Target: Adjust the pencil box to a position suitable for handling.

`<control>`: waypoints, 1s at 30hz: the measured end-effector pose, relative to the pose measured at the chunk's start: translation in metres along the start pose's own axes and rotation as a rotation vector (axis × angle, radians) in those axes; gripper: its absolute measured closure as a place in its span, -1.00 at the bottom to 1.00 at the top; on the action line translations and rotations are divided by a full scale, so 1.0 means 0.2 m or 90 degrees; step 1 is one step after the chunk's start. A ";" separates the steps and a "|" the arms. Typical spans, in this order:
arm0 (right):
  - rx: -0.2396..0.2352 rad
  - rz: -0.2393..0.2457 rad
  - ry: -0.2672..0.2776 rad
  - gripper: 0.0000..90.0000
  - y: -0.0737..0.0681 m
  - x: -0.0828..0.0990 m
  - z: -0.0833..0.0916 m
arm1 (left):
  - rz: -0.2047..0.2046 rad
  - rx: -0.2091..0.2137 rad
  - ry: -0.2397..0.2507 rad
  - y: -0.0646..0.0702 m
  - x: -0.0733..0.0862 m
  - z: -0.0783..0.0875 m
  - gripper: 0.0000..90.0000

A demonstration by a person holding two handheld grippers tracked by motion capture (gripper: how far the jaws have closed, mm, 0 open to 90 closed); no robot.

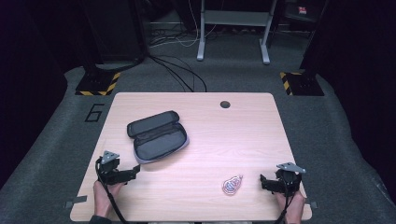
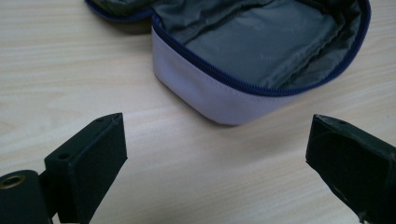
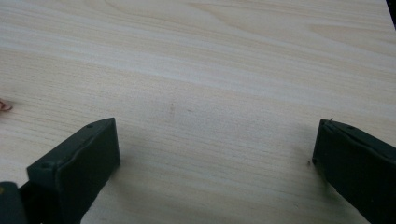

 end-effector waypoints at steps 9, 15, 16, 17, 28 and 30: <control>0.001 0.000 -0.001 -1.00 0.00 0.00 0.00 | 0.010 -0.005 0.003 -0.04 -0.08 -0.02 -0.96; 0.001 0.001 0.000 -0.99 0.00 0.00 0.00 | 0.011 -0.005 -0.003 -0.06 -0.12 -0.06 -0.97; 0.001 0.001 0.000 -0.99 0.00 0.00 0.00 | 0.006 -0.001 -0.013 -0.06 -0.12 -0.07 -0.97; 0.003 0.000 0.005 -0.98 0.00 0.00 0.00 | 0.010 -0.001 -0.012 -0.06 -0.14 -0.08 -0.98; -0.003 -0.003 0.000 -0.97 0.00 0.00 0.00 | 0.016 0.014 -0.035 -0.09 -0.19 -0.18 -0.99; -0.003 -0.003 0.002 -0.97 0.00 0.00 0.00 | 0.018 0.009 -0.041 -0.09 -0.18 -0.20 -0.99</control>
Point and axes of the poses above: each handheld gripper's, and its own axes: z roughly backward along the jaws, x roughly out of its underside, y roughly to its right, the point moved 10 cm from there along -z, roughly forward along the jaws, and after that the axes turned 12 degrees about -z, right-handed, at the moved point
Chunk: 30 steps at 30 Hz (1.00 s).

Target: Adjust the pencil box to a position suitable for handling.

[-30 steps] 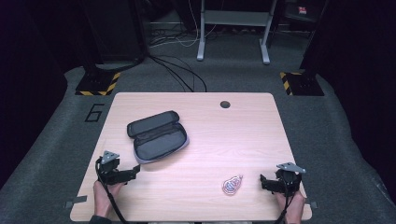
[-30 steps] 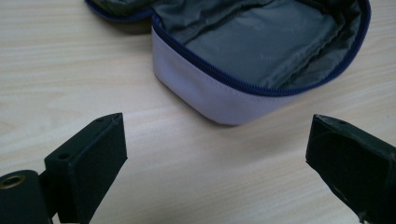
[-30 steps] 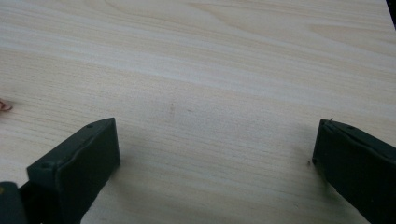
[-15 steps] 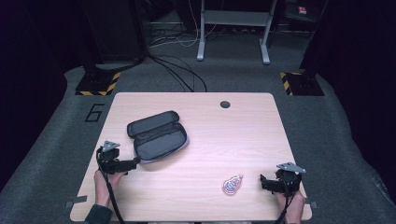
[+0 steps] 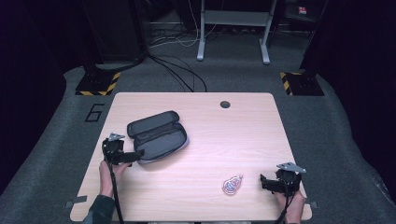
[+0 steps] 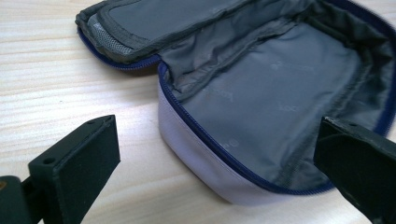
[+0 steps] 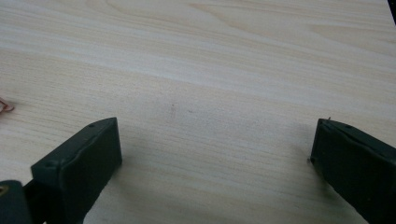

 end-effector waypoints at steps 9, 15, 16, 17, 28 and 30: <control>-0.002 0.002 -0.001 -0.96 0.00 0.00 0.00 | 0.016 0.000 -0.016 -0.02 0.02 -0.07 -0.47; -0.002 0.003 -0.005 -0.96 0.00 0.00 0.00 | 0.006 -0.014 -0.024 -0.02 0.02 -0.08 -0.08; -0.002 0.003 -0.005 -0.96 0.00 0.00 0.00 | 0.006 -0.014 -0.024 -0.02 0.02 -0.08 -0.04; -0.001 0.002 -0.003 -0.96 0.00 0.00 0.00 | 0.006 -0.020 -0.028 -0.02 0.02 -0.08 -0.04; -0.002 0.003 -0.002 -0.96 0.00 0.00 0.00 | -0.005 -0.039 -0.054 -0.02 0.04 -0.10 0.48; -0.003 0.003 -0.001 -0.96 0.00 0.00 0.00 | 0.007 -0.047 -0.048 -0.02 0.04 -0.10 0.55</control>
Point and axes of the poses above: each handheld gripper's, and its own axes: z roughly backward along the jaws, x roughly out of its underside, y roughly to its right, the point moved 10 cm from there along -z, roughly forward along the jaws, and after that the axes turned 12 degrees about -z, right-handed, at the moved point
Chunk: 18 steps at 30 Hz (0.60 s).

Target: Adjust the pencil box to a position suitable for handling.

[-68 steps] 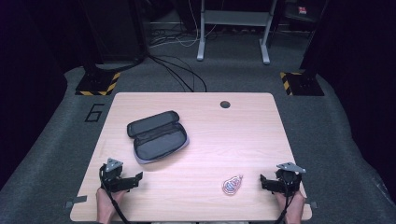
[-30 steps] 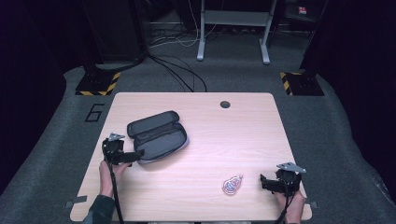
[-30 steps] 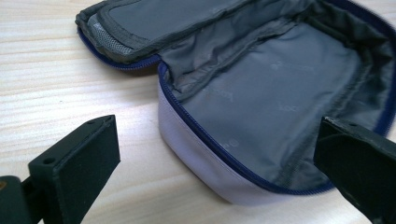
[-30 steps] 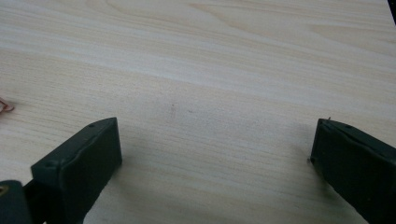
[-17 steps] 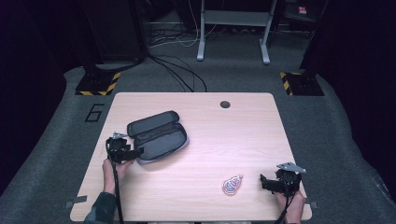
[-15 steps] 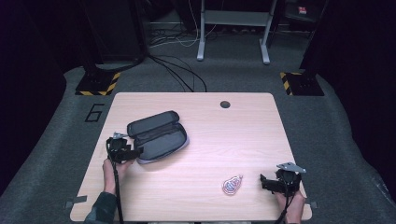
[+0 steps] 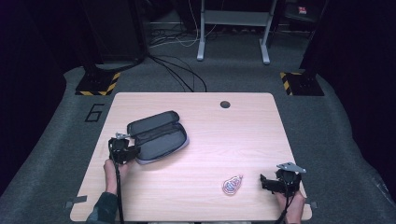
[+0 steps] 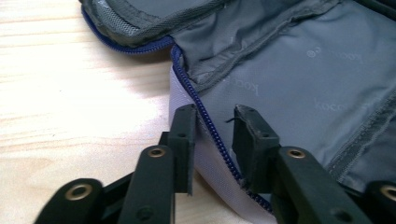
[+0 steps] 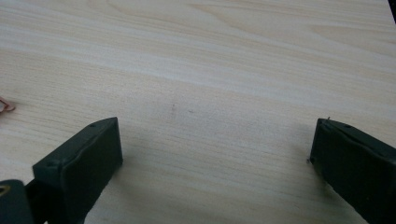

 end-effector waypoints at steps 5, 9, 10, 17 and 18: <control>0.001 0.000 -0.002 -0.96 0.00 0.00 0.00 | -0.007 -0.005 0.000 -0.01 0.00 0.00 0.68; 0.000 -0.001 0.001 -0.96 0.00 0.00 0.00 | 0.006 -0.004 0.011 0.00 0.00 -0.01 0.75; 0.000 -0.001 0.001 -0.96 0.00 0.00 0.00 | 0.006 -0.005 0.011 0.00 0.00 -0.01 0.75; 0.000 0.000 -0.001 -0.96 0.00 0.00 0.00 | 0.000 0.010 0.019 0.02 -0.01 -0.02 0.83; 0.001 -0.001 -0.003 -0.96 0.00 0.00 0.00 | 0.000 0.012 0.023 0.03 -0.02 -0.02 0.83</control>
Point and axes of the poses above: each handheld gripper's, and its own axes: z roughly backward along the jaws, x roughly out of its underside, y roughly to its right, the point moved 10 cm from there along -z, roughly forward along the jaws, and after that the axes turned 12 degrees about -z, right-handed, at the moved point
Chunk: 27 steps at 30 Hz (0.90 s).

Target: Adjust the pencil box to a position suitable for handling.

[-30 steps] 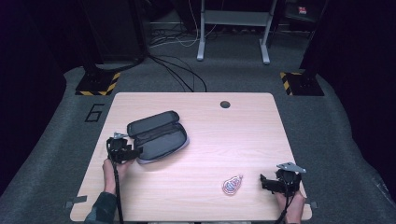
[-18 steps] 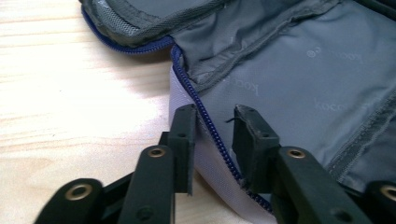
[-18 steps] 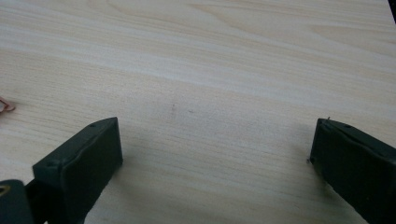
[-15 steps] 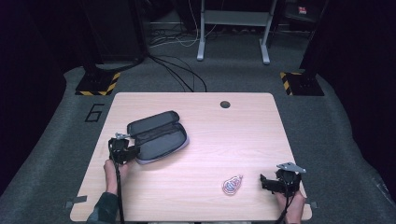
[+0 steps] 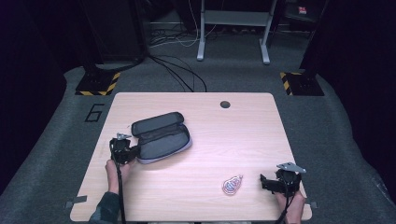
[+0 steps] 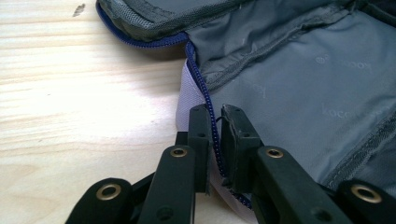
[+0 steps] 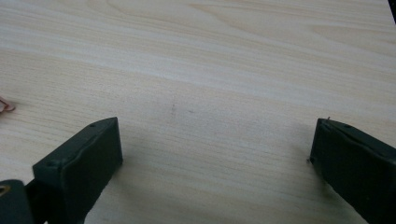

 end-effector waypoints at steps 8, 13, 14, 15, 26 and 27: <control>-0.001 0.000 0.004 -0.96 0.00 0.00 0.00 | -0.017 0.019 0.010 0.06 -0.02 -0.02 0.85; -0.001 0.000 0.004 -0.96 0.00 0.00 0.00 | -0.039 0.033 0.005 0.09 -0.03 -0.03 0.85; -0.001 -0.001 0.004 -0.96 0.00 0.00 0.00 | -0.030 0.032 0.015 0.09 -0.04 -0.04 0.86; -0.001 0.000 0.004 -0.96 0.00 0.00 0.00 | -0.033 0.035 0.011 0.10 -0.04 -0.04 0.86; -0.001 0.000 0.005 -0.96 0.00 0.00 0.00 | -0.042 0.047 0.025 0.15 -0.07 -0.06 0.88; -0.001 -0.001 0.005 -0.96 0.00 0.00 0.00 | -0.044 0.047 0.026 0.16 -0.07 -0.06 0.88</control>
Point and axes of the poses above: each handheld gripper's, and its own axes: z roughly backward along the jaws, x roughly out of its underside, y roughly to its right, the point moved 10 cm from there along -z, roughly forward along the jaws, and after that the axes turned 12 degrees about -z, right-handed, at the moved point
